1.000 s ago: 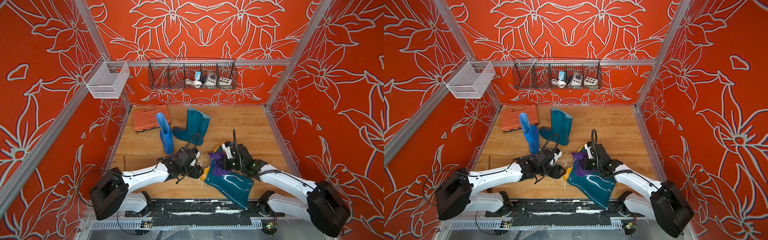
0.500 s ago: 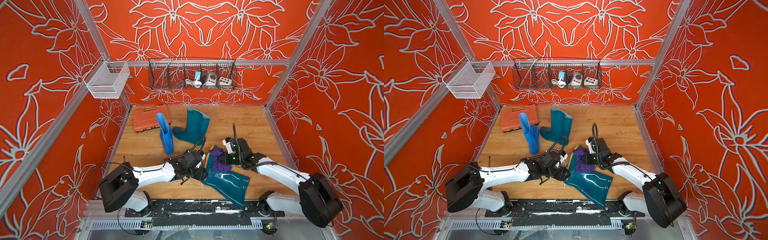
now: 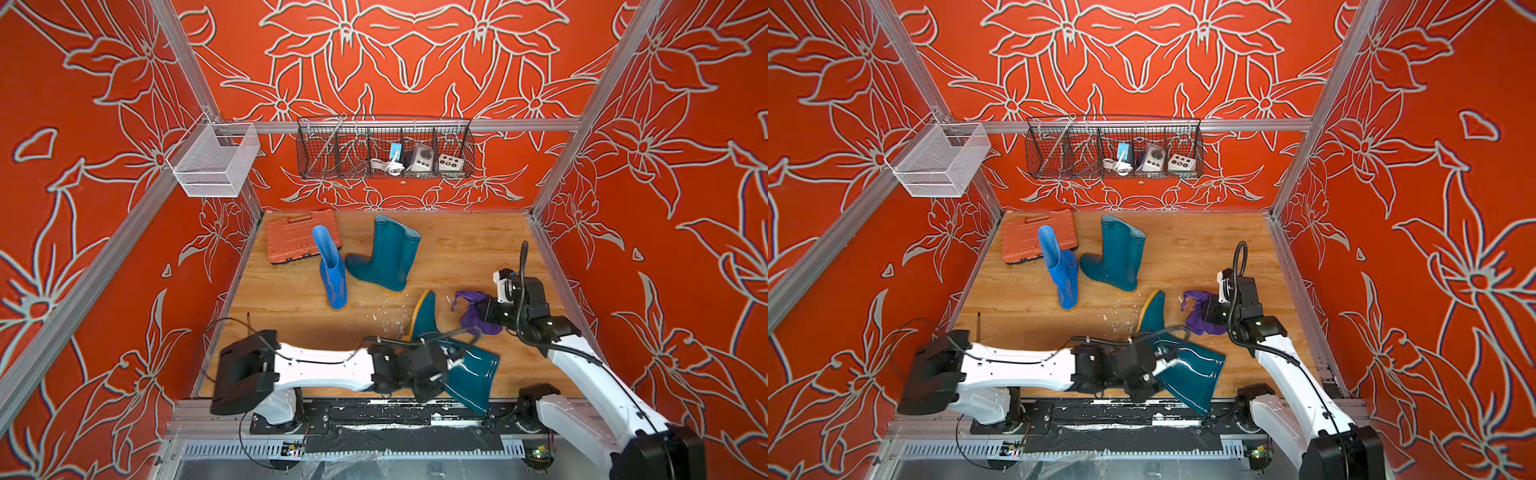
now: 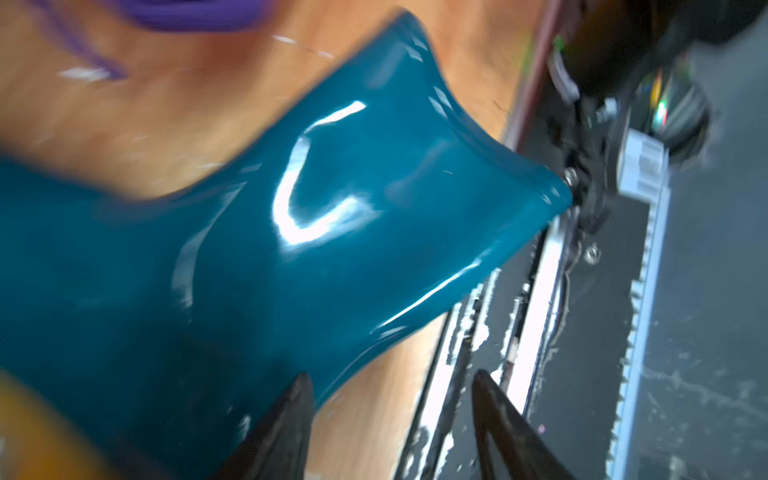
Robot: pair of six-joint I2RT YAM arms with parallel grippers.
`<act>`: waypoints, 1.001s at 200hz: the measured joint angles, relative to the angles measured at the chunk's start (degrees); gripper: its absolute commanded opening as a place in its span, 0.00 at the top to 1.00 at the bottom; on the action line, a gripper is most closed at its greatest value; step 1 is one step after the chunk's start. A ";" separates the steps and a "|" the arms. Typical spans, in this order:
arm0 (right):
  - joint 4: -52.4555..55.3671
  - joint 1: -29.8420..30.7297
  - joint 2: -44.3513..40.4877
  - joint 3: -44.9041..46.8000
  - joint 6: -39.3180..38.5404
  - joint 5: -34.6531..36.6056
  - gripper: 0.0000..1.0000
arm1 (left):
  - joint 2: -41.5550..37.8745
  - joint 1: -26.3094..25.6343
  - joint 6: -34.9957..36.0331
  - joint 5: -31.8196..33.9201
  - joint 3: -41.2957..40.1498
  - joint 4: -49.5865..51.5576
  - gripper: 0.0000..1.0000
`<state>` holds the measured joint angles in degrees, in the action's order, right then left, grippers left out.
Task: Wipe the rubber boots with a cloth
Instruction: Adjust the rubber boot at the center of the board.
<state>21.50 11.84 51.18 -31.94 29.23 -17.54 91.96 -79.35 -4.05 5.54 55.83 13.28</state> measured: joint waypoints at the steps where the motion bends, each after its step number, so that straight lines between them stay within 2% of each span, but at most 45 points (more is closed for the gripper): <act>1: 0.07 -0.04 -0.15 0.07 0.00 0.11 1.00 | 0.74 -0.39 0.31 0.11 0.52 0.17 0.41; 20: 1.09 -0.92 -1.16 0.81 0.00 1.16 1.00 | 9.86 -4.37 3.76 1.99 6.93 1.79 0.40; 38: 1.95 -1.86 -1.11 0.96 -0.04 1.27 1.00 | 15.17 -6.16 6.29 3.28 10.51 3.13 0.40; 107: 1.53 -3.41 1.07 1.99 -0.17 0.46 1.00 | 21.44 -6.21 11.26 11.17 17.68 5.09 0.39; 117: 1.44 -3.50 1.25 2.08 -0.17 0.31 1.00 | 22.12 -6.23 11.72 12.20 18.47 5.14 0.45; 124: 1.20 -3.52 1.36 2.10 -0.17 0.13 1.00 | 22.73 -6.23 12.00 12.76 18.99 5.16 0.52; 145: 0.61 -3.61 1.42 2.12 -0.17 -0.13 1.00 | 24.41 -6.49 11.85 11.43 20.74 6.25 1.00; 165: 0.55 -3.78 1.53 2.12 -0.15 -0.42 1.00 | 24.13 -6.97 11.93 12.66 21.81 6.43 1.00; 200: 1.77 -4.22 0.02 1.64 -0.15 -0.42 1.00 | 23.15 -3.63 11.54 13.07 21.73 5.27 1.00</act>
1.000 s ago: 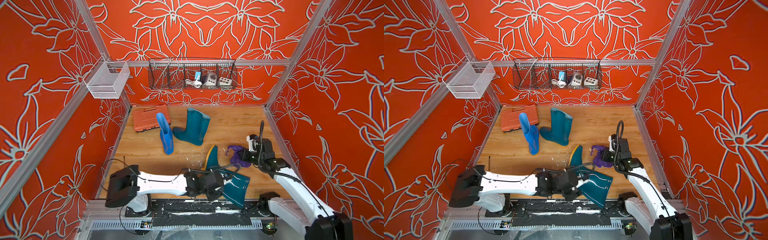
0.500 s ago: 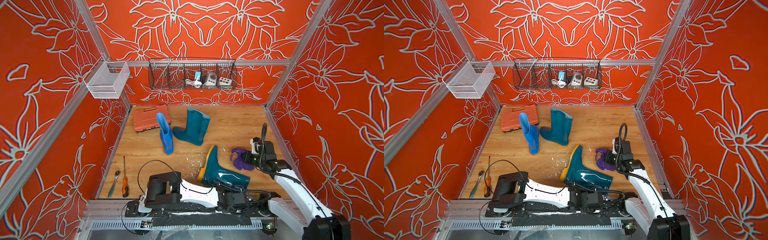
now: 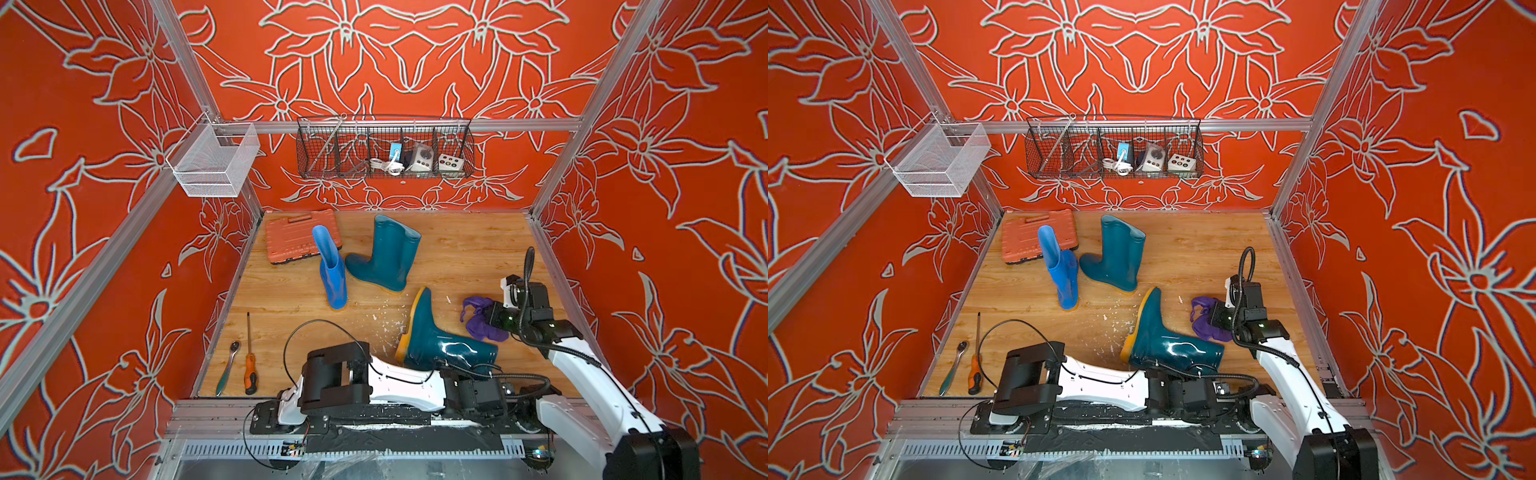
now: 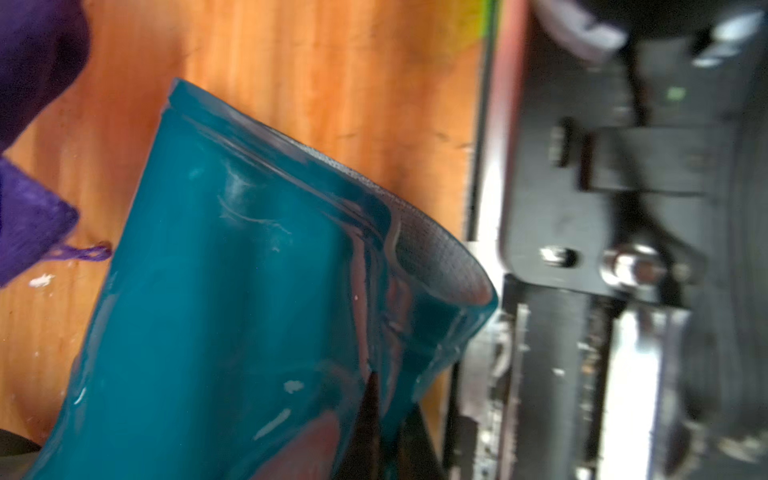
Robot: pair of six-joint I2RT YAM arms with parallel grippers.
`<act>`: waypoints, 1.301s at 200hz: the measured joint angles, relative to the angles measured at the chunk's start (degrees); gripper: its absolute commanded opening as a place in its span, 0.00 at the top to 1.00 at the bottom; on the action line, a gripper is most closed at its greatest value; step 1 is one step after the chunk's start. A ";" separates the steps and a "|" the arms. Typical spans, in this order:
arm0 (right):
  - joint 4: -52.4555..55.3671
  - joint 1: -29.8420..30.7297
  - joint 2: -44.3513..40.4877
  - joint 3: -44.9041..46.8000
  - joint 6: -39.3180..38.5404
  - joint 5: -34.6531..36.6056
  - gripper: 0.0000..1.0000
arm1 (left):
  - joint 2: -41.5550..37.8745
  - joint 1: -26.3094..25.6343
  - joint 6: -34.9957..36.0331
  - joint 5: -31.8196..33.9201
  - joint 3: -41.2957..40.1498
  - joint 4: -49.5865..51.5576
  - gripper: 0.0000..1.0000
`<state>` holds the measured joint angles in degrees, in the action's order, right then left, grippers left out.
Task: Wipe the rubber boots with a cloth
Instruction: Adjust the rubber boot at the center of the board.
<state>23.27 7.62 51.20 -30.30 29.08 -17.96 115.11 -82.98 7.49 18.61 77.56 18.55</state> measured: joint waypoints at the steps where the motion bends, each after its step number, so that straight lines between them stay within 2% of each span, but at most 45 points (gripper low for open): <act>1: 0.04 0.00 -0.07 -0.02 0.02 0.02 1.00 | -0.09 0.17 0.00 0.00 -0.04 0.02 1.00; 27: 4.13 -0.04 -3.45 -3.96 -0.02 1.11 1.00 | -3.72 2.95 -0.26 -0.17 -1.11 0.66 1.00; 61: 7.72 -1.73 -7.15 -13.35 -1.03 6.97 1.00 | -10.69 6.80 -0.74 -3.37 -1.16 0.59 1.00; 77: 8.81 -4.55 -6.88 -17.35 -1.73 9.20 1.00 | -12.24 9.27 -0.83 -6.25 2.34 1.29 1.00; 104: 11.50 -9.94 -5.31 -23.63 -2.19 10.54 1.00 | -12.59 12.87 -1.42 -10.01 12.85 0.98 1.00; 124: 13.35 -11.13 -5.81 -27.26 -2.60 10.64 1.00 | -15.76 14.40 -4.07 -11.78 13.62 -3.52 1.00; 150: 14.95 -11.13 -7.80 -28.72 -2.89 9.70 1.00 | -24.52 15.65 -11.10 -11.37 2.60 -13.88 1.00; 183: 15.72 -11.10 -9.33 -25.68 -2.73 4.83 1.00 | -34.12 16.24 -23.80 -1.81 -15.67 -22.16 1.00; 204: 15.80 -10.14 -8.76 -20.96 -2.23 0.85 1.00 | -38.64 16.68 -34.01 5.77 -25.97 -21.99 1.00; 222: 16.26 -7.61 -8.09 -17.18 -2.12 -0.13 1.00 | -42.71 17.62 -45.81 11.21 -34.12 -19.85 1.00; 239: 17.55 -4.92 -8.46 -14.47 -2.01 -0.22 1.00 | -46.27 19.34 -54.62 14.14 -40.70 -17.27 1.00; 260: 18.32 -1.90 -9.07 -13.29 -1.53 -0.15 1.00 | -48.41 21.38 -60.89 15.65 -46.27 -12.15 1.00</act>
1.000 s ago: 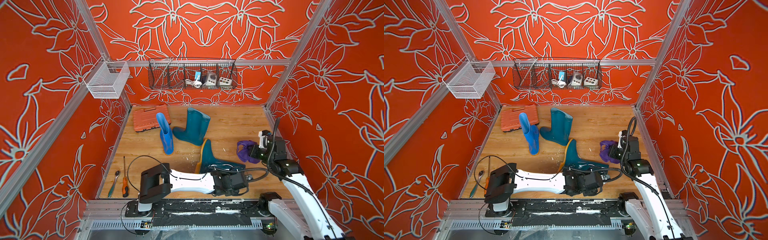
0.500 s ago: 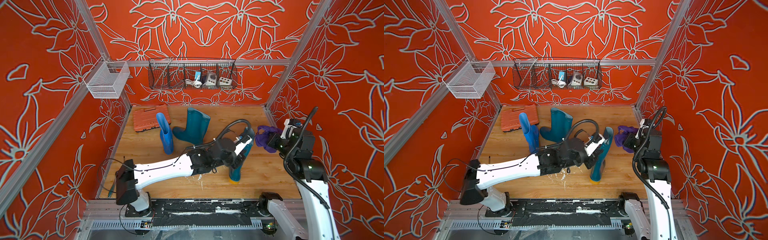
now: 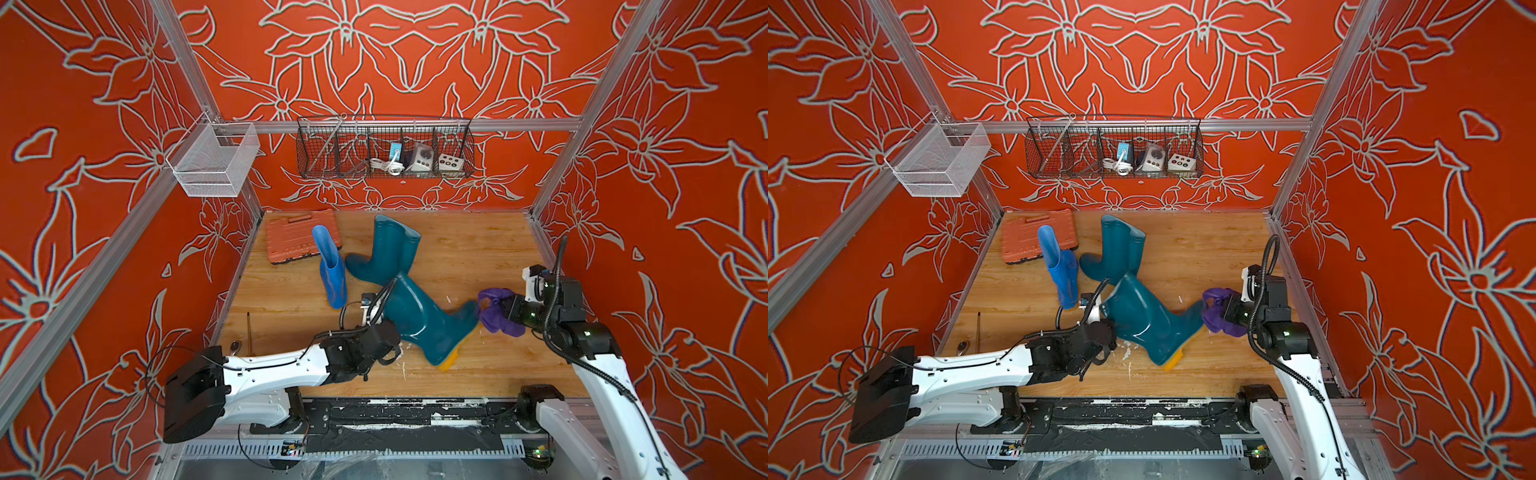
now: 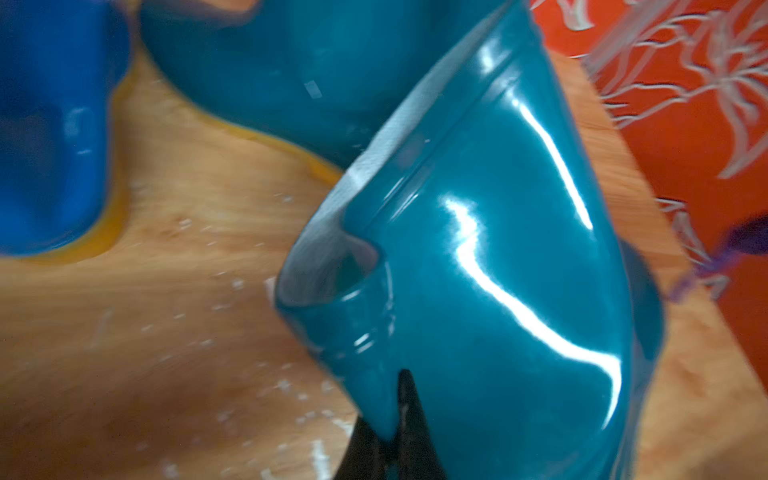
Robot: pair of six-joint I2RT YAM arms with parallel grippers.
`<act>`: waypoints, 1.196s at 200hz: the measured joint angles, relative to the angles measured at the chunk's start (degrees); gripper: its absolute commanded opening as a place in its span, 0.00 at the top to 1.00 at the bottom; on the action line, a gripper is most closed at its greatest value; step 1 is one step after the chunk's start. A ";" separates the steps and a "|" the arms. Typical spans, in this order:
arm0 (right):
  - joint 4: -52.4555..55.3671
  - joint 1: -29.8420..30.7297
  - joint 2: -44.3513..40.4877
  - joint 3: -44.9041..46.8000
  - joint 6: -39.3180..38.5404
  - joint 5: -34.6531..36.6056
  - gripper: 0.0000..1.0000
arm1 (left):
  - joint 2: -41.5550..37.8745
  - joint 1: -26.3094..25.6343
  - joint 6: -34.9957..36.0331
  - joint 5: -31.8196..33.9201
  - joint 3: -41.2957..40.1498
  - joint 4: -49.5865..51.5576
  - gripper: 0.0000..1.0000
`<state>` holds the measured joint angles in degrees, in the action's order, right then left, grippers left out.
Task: Wipe the rubber boots with a cloth
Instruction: Adjust the rubber boot at the center of the board.
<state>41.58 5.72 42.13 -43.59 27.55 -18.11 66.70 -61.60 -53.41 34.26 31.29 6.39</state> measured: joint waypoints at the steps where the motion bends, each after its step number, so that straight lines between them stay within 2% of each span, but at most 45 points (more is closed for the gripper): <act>1: 0.00 0.09 0.00 0.00 0.00 0.00 1.00 | -0.04 0.04 -0.17 0.02 -0.11 0.22 1.00; 27: 0.00 2.78 0.24 0.00 0.24 0.44 1.00 | -1.79 0.31 -3.80 0.13 -2.34 5.55 1.00; 72: -1.27 7.50 2.49 1.11 0.79 2.43 1.00 | -4.96 0.48 -6.99 -3.04 -5.66 4.20 0.97; 118: -8.55 14.93 8.61 10.78 4.61 3.26 1.00 | 0.57 0.50 -9.90 -6.80 -9.77 -0.20 0.96; 137: -11.82 15.52 12.52 13.03 5.57 3.54 1.00 | 3.08 0.50 -9.73 -7.45 -8.85 -1.44 0.95; 161: -14.93 15.26 17.00 11.45 5.20 5.55 1.00 | 7.28 0.46 -9.27 -7.63 -5.53 -1.44 0.92; 187: -16.09 13.94 22.08 5.22 3.21 6.16 1.00 | 11.19 -0.57 -8.74 -7.58 -1.36 -1.33 0.80; 217: -18.21 12.74 23.47 1.60 1.22 6.73 1.00 | 12.52 -3.89 -8.92 -8.90 3.69 -0.22 0.56; 239: -17.57 12.11 22.47 1.70 0.59 7.65 1.00 | 9.68 -5.42 -8.52 -10.29 5.49 2.58 0.40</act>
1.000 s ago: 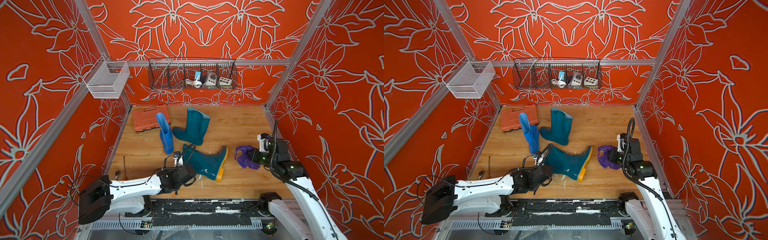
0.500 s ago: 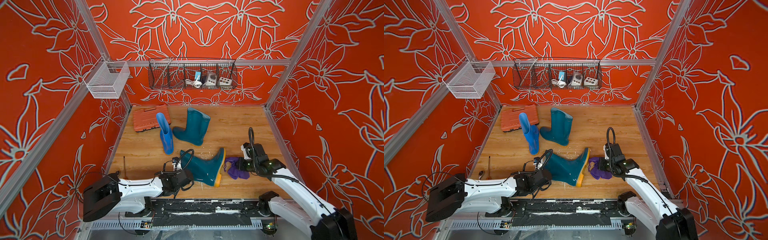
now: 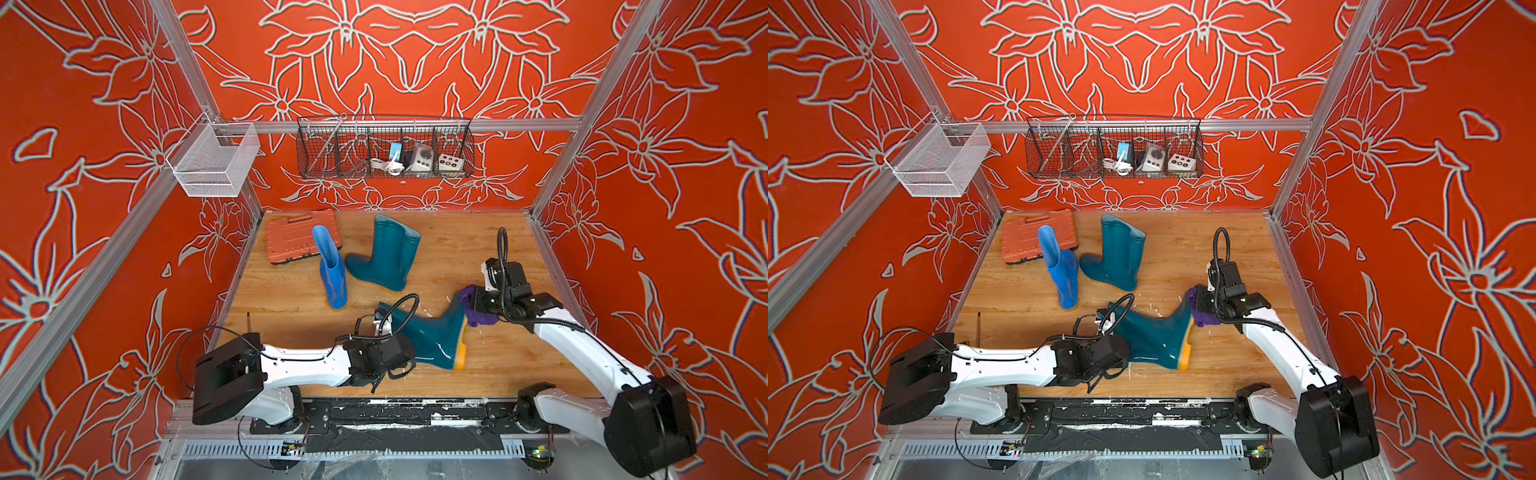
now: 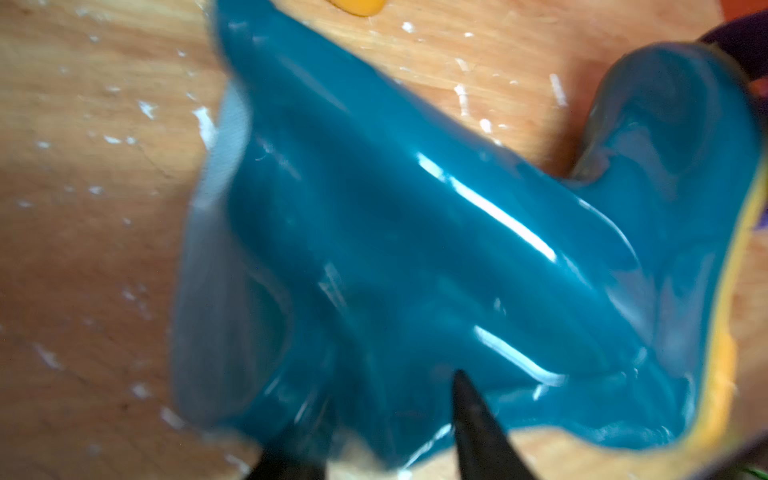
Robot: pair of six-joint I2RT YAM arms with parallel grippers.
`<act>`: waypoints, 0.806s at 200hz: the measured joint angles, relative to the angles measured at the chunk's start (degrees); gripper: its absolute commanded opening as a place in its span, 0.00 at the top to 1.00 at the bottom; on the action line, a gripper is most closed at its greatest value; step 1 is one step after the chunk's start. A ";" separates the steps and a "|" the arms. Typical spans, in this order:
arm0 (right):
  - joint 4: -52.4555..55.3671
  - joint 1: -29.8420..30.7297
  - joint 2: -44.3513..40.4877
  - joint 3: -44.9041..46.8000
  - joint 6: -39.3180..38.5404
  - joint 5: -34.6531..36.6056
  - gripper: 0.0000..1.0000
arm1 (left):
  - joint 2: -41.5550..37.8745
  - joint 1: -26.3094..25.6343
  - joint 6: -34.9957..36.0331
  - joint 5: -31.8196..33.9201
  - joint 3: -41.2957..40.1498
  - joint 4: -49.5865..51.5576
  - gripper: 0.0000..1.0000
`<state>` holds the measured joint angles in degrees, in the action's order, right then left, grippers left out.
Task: Wipe the rubber boots with a cloth
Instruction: Adjust the rubber boot at the center of the board.
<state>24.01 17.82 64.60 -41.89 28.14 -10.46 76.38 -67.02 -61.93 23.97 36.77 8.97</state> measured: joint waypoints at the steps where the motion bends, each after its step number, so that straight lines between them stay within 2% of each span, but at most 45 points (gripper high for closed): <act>1: 0.00 0.00 -0.07 0.00 0.00 0.02 1.00 | -0.20 -0.02 0.00 0.04 0.00 0.09 0.40; 26: 1.57 -0.24 -4.33 1.07 -0.50 1.20 1.00 | -9.88 1.79 1.01 0.31 -0.81 6.73 0.34; 55: 4.83 -0.26 -10.78 3.17 -0.74 2.82 1.00 | -24.87 7.54 6.19 -1.36 -4.74 12.79 0.31; 85: 7.58 -0.35 -13.44 3.39 -0.76 3.72 1.00 | -35.41 15.39 14.47 -10.32 -11.43 12.90 0.36; 111: 8.61 -0.35 -13.35 3.89 -0.59 3.96 1.00 | -32.17 23.04 19.10 -21.00 -12.85 10.19 0.37; 161: 8.07 -0.35 -11.54 6.05 -0.35 3.80 1.00 | -14.80 27.04 22.08 -35.63 -11.39 -1.05 0.35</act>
<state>32.08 17.47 53.06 -35.83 27.79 -6.66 61.58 -39.99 -39.86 -11.66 25.39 7.92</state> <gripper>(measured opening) 0.082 0.651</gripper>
